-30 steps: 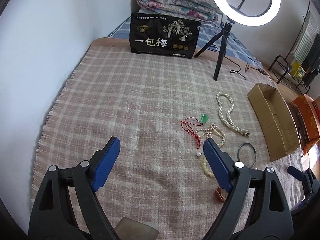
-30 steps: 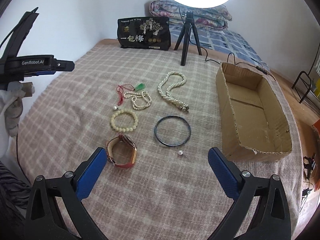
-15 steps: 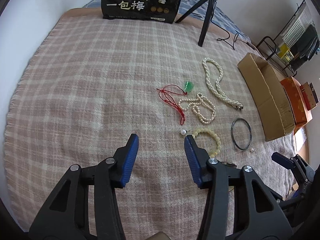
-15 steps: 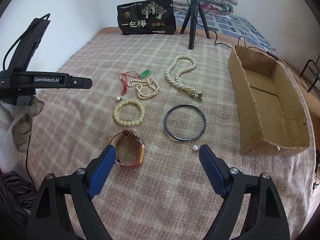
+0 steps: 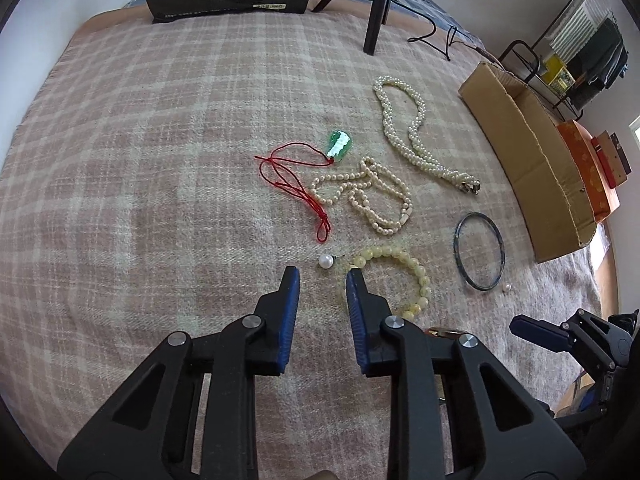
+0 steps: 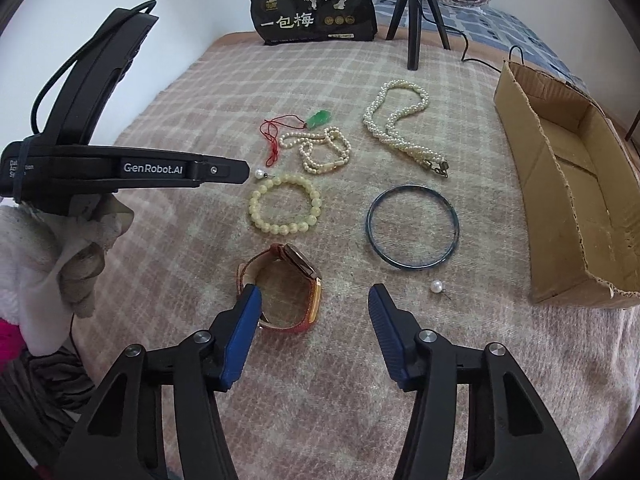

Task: Organize jewelry
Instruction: 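Move the left tool toward the loose white pearl while the right tool approaches the brown watch, then close the left tool on the white pearl while the right tool grasps the brown leather watch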

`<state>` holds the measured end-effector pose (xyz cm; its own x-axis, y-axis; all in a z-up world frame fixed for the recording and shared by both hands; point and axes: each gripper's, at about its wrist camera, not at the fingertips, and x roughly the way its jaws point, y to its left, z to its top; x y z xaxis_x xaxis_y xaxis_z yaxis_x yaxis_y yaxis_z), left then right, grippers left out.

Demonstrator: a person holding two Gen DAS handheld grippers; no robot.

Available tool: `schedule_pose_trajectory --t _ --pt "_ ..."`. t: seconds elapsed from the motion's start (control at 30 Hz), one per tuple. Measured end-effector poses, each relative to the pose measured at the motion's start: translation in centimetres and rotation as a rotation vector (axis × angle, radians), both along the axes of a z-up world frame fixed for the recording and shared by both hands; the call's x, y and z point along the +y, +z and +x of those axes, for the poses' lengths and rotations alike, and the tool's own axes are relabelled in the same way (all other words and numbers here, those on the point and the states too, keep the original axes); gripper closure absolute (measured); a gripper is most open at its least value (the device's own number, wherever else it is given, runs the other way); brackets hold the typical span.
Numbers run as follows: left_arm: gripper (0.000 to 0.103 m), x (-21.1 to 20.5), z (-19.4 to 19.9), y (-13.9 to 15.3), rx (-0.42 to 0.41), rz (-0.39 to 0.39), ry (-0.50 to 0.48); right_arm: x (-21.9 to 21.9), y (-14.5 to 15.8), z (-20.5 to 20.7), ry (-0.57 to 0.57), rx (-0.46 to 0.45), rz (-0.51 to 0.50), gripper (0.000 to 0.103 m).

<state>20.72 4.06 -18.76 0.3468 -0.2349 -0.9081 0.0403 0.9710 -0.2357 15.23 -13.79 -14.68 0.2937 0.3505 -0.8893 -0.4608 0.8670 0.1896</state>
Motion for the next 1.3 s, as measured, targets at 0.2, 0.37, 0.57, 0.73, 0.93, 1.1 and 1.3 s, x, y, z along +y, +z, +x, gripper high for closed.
schedule_pose_trajectory --t 0.2,0.37,0.57,0.73,0.93,1.1,1.3 --pt "0.079 -0.3 1.2 -0.8 0.014 0.004 -0.002 -0.1 -0.3 0.3 -0.006 0.017 0.019 0.049" --pt "0.084 -0.4 1.8 -1.8 0.034 0.007 -0.001 -0.2 -0.5 0.5 -0.011 0.022 0.018 0.049" --pt "0.087 -0.5 1.7 -2.1 0.022 0.032 -0.018 -0.2 -1.0 0.9 -0.017 0.032 0.016 0.05" --pt "0.087 -0.7 1.4 -2.1 0.018 0.035 -0.036 0.4 -1.4 1.2 -0.007 0.033 -0.002 0.05" --pt "0.087 -1.0 0.8 -2.1 0.014 0.038 -0.069 0.8 -2.1 1.4 0.009 0.052 -0.015 0.056" --pt "0.088 -0.8 1.3 -2.4 0.015 0.034 -0.06 0.7 -2.7 1.6 0.0 0.071 -0.011 0.059" --pt "0.093 -1.2 1.5 -2.6 -0.002 0.051 -0.07 1.1 -2.9 2.0 0.017 0.064 -0.023 0.066"
